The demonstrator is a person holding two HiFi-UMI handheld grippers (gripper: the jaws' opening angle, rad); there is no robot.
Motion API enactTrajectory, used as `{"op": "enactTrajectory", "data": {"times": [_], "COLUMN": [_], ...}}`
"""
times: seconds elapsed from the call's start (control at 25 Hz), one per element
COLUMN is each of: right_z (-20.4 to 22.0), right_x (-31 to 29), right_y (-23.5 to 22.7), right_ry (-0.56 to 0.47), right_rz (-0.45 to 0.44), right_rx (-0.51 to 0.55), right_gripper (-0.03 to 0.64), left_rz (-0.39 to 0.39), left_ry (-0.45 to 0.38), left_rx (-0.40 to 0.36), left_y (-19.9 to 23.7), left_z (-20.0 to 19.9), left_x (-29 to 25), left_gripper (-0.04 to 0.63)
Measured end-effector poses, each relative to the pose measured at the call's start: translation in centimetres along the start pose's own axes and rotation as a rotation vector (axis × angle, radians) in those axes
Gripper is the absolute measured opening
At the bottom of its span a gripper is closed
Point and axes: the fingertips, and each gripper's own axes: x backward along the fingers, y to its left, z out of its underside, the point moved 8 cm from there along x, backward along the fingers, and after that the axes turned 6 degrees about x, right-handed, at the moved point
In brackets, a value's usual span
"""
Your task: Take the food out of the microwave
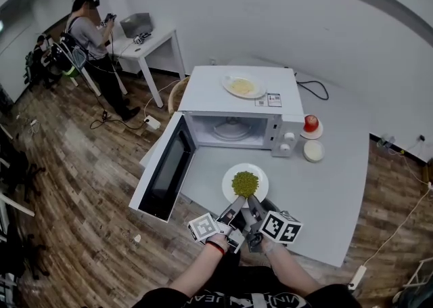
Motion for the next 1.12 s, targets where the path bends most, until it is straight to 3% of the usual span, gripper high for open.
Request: {"op": "enactTrajectory", "data": {"times": [0.44,0.64,0.84,1.12], "right_z": [1.7,2.8,3.4,3.9], "right_x": [3.6,5.6,7.2,8.5], "right_y": [0.6,0.4,0.5,0.4], "right_ry": [0.0,0.007,0.016,0.025], "right_rz": [-0.017,-0.016,-0.017,-0.018], "right_rx": [0.001,-0.015,-0.006,-0.008], "right_gripper": [0.147,0.147,0.146,0.146], "left_rz": [-0.009,-0.082,-0.028,-0.052], "left_ry": [0.013,0.03,0.024,0.033], "left_rx": [-0.03,-0.124,-0.032,-0.054], "left_y": [-0.8,-0.6,-1.1,-1.2], "left_z": [3.0,4.1,6.3,7.5], "left_x": [2.5,4.2,4.7,5.4], "left_gripper": [0.071,0.071,0.071,0.071]}}
